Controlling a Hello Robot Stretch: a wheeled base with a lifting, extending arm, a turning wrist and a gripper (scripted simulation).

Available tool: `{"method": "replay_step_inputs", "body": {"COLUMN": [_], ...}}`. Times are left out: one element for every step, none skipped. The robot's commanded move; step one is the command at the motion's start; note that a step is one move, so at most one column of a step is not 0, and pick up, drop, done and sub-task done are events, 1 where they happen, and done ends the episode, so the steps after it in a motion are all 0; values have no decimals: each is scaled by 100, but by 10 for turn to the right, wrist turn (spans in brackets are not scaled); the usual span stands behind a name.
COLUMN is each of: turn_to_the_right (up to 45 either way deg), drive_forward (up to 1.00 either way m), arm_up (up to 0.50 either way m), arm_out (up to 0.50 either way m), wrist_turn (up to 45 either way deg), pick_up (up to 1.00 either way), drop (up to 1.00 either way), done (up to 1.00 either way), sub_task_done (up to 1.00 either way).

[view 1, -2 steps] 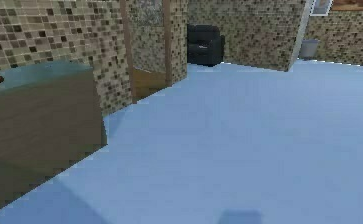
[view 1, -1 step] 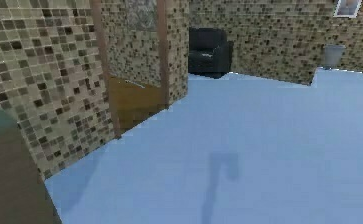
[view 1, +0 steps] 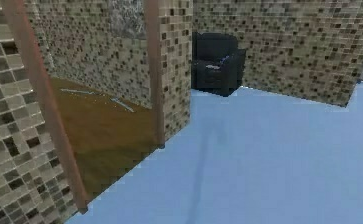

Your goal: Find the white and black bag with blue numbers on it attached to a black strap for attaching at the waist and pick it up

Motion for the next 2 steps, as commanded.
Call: {"method": "replay_step_inputs", "body": {"turn_to_the_right": [-30,0], "drive_forward": [0,100], "arm_up": [0,0], "arm_out": [0,0], "wrist_turn": [0,0], "pick_up": [0,0], "drop": [0,0], "done": [0,0], "sub_task_done": [0,0]}}
